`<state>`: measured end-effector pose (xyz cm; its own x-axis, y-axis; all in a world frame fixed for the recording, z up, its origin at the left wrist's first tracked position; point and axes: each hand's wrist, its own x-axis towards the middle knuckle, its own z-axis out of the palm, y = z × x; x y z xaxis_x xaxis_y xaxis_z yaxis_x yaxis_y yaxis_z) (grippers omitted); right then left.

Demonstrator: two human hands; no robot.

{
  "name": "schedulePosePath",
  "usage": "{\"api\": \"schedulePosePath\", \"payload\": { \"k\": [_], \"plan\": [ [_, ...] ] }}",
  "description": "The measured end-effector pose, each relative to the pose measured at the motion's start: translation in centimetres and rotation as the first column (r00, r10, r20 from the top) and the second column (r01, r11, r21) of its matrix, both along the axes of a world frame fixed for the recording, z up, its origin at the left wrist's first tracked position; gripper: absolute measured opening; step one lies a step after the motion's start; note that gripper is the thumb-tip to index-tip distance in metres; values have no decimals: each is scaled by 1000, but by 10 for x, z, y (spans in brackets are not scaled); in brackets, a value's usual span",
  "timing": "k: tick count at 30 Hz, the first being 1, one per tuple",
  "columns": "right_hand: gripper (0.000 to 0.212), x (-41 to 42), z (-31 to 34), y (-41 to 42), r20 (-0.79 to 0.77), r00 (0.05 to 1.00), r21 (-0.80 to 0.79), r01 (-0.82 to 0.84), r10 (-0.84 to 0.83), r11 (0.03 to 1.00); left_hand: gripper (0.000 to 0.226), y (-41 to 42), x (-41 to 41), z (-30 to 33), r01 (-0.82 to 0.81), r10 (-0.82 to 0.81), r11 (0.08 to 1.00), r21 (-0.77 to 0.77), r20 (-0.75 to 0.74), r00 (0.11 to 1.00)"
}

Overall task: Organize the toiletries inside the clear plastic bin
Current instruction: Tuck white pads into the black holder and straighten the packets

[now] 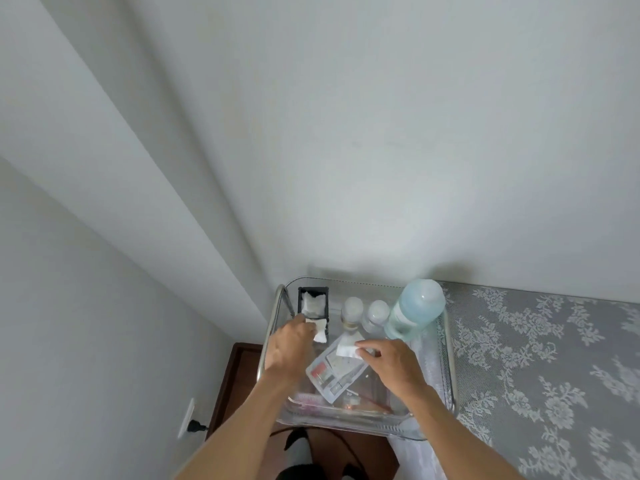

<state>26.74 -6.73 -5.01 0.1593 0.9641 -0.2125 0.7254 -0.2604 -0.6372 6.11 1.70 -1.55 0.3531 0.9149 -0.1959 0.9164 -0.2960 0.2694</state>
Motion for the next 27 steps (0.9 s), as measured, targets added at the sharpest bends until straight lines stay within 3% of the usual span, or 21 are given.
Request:
{"api": "schedulePosePath", "payload": {
  "k": [7, 12, 19, 22, 25, 27],
  "plan": [
    [20, 0, 7, -7, -25, 1000, 32, -10, 10, 999, 16, 55, 16, 16, -7, 14, 998, 64, -114, 993],
    [21, 2, 1, -13, 9, 1000, 23, -19, 19, 1000, 15, 65, 27, 8, -15, 8, 999, -36, -192, 981],
    [22, 4, 17, 2, -26, 999, 56, -17, 19, 998, 20, 59, 31, 9, -60, 54, 994, -91, -61, 997],
    [23, 1, 30, 18, -68, 997, 92, -25, 31, 995, 36, 53, 17, 11, 3, -15, 993, 115, 108, 994],
    [21, -5, 42, 43, -83, 996, 132, -26, 37, 991, 38, 42, -9, 12, -96, 18, 948, 305, 249, 968],
    [19, -12, 48, 60, -93, 994, 161, -46, 62, 986, 39, 33, -30, 11, -155, 76, 943, 296, 262, 962]
  ]
}}
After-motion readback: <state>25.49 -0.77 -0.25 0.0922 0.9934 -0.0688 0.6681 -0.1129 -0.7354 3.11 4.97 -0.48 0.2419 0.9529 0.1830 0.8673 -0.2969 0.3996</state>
